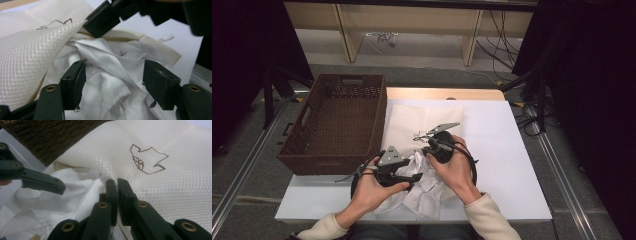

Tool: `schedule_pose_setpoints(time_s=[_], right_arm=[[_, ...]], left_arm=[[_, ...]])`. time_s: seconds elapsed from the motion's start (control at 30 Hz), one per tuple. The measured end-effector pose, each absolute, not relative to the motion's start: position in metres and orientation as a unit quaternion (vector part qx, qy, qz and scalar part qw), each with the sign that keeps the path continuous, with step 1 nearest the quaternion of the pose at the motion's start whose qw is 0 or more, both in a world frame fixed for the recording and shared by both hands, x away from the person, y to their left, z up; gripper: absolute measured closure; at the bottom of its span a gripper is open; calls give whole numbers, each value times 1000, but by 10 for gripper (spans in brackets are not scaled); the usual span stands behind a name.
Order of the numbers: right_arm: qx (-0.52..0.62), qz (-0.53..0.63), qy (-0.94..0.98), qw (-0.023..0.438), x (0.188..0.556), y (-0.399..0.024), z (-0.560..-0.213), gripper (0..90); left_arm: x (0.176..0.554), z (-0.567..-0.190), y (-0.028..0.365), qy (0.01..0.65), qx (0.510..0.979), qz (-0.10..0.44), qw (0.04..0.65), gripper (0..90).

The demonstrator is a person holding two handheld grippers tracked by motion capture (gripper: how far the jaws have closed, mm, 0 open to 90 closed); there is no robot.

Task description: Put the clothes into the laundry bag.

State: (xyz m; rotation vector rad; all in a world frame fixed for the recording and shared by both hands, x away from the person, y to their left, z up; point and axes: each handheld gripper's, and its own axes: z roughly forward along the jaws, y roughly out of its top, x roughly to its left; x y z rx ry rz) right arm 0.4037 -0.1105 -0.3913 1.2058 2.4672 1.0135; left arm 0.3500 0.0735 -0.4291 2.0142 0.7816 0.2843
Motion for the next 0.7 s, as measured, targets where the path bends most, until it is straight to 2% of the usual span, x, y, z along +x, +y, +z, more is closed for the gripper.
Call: schedule_pose_setpoints(time_s=[0.23,0.3,0.37,0.4,0.57,0.7], right_arm=[[407,342,840,109,404,-111,-391,888],[380,348,848,126,408,-114,-392,887],[382,349,846,126,408,-113,-393,888],[407,340,841,111,405,-112,-392,887],[404,338,843,111,405,-112,-392,887],[406,339,842,108,405,-112,-392,888]], left_arm=[[358,-451,62,311,843,115,423,317],[359,-455,60,312,845,114,419,327],[359,-456,58,324,842,109,418,336],[360,-457,57,325,842,112,415,340],[363,-459,56,321,843,112,416,378],[365,-462,56,318,847,116,409,450]])
